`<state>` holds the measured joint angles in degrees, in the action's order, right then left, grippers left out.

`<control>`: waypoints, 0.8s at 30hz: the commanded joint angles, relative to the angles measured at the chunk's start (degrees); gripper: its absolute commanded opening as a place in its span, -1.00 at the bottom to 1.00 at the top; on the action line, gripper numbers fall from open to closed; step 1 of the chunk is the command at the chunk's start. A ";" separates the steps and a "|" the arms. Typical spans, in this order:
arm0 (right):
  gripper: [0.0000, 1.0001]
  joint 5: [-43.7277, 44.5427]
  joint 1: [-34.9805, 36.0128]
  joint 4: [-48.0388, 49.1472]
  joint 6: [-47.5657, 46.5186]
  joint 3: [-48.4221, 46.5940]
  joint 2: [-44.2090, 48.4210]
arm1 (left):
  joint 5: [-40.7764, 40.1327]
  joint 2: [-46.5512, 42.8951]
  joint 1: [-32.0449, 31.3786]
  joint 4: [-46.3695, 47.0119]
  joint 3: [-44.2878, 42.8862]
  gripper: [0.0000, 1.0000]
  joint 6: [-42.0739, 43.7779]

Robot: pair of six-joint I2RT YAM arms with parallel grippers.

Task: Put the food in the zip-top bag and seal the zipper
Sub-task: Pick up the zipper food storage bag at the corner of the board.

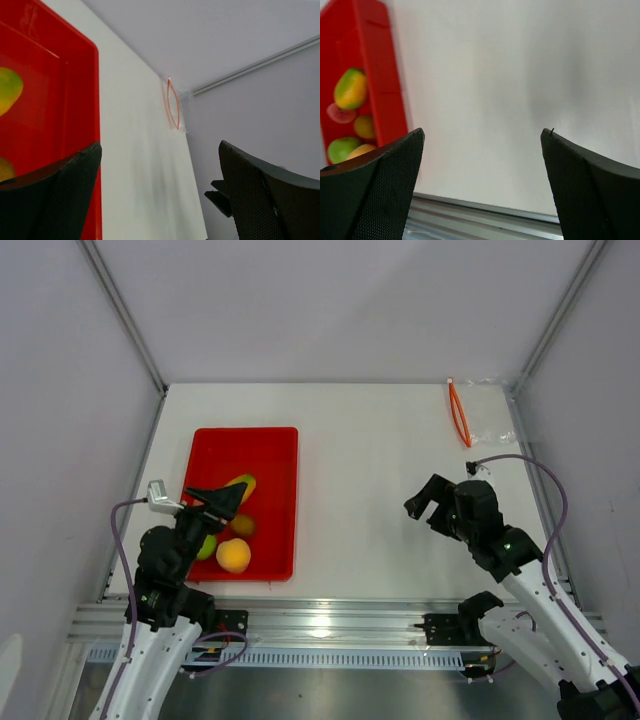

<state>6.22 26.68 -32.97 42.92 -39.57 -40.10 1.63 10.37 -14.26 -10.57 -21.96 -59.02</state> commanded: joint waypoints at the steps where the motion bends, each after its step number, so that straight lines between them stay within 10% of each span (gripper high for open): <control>1: 0.99 4.76 -2.24 -4.99 -3.36 -3.84 -2.00 | 1.09 2.46 0.46 -7.71 -3.53 0.99 2.95; 12: 0.99 -0.33 -18.14 0.36 -11.88 -8.40 -9.64 | 8.63 -2.55 0.46 -0.88 0.33 0.99 2.14; 24: 0.99 12.32 -21.49 5.28 -18.04 -29.14 -40.89 | 10.32 9.13 0.55 1.87 -3.35 0.99 6.82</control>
<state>12.64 5.69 -31.51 28.12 -62.02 -74.96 10.35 16.62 -14.20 -10.41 -22.44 -54.74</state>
